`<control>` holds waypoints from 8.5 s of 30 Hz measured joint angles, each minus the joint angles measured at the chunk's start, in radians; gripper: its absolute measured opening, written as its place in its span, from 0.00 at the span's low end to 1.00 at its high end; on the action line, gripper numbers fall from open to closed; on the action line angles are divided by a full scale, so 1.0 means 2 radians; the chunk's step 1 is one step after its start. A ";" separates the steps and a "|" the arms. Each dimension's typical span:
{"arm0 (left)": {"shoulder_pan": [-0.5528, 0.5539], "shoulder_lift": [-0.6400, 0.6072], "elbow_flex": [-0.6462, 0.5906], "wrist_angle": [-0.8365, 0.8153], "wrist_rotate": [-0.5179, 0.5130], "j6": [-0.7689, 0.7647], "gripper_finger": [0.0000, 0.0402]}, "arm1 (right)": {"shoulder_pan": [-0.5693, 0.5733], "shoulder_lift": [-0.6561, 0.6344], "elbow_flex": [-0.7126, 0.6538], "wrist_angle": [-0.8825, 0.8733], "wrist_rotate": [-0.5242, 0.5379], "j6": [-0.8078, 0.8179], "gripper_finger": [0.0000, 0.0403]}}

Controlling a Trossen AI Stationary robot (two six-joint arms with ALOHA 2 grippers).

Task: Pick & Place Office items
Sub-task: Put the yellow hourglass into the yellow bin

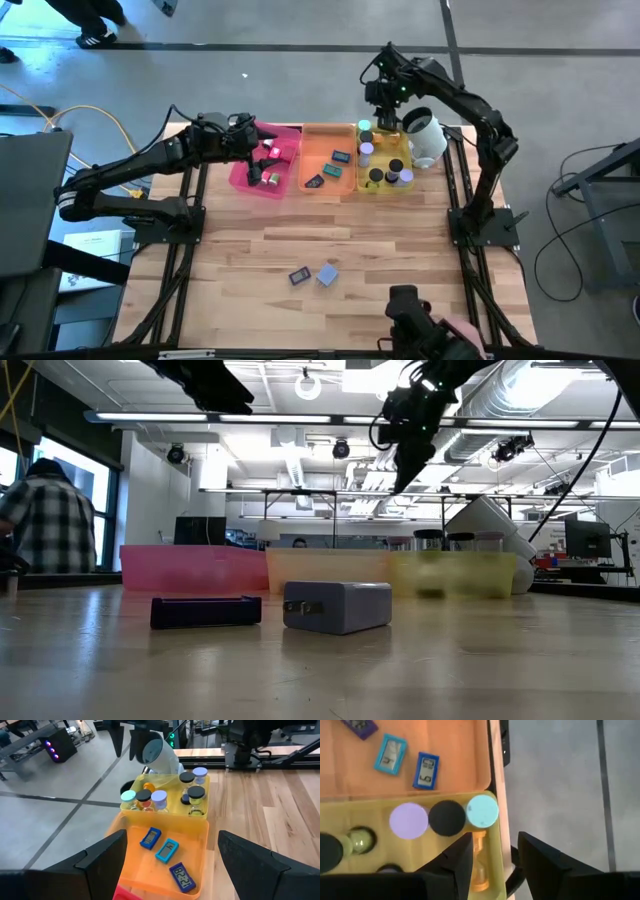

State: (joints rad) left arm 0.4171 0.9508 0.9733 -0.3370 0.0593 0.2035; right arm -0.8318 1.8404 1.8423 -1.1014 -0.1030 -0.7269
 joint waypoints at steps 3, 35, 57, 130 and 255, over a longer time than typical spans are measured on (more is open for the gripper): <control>0.000 0.000 0.000 0.000 0.001 -0.001 0.76 | 0.000 0.000 0.000 -0.003 -0.013 0.010 0.36; 0.000 0.000 0.000 -0.018 0.022 -0.010 0.76 | 0.000 0.000 -0.010 0.013 0.058 -0.017 0.96; 0.000 0.001 0.000 -0.019 0.007 -0.010 0.76 | 0.000 0.000 -0.145 0.040 0.053 0.007 0.96; 0.000 0.035 0.000 0.001 0.007 -0.018 0.76 | 0.000 0.000 -0.273 0.209 0.048 -0.047 0.96; 0.013 0.035 0.000 0.027 0.007 -0.007 0.76 | 0.004 0.033 -0.259 0.255 0.056 -0.027 0.72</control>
State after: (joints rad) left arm 0.4431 1.0210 0.9733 -0.2840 0.0729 0.1897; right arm -0.8243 1.9072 1.3245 -0.5907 0.0086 -0.7806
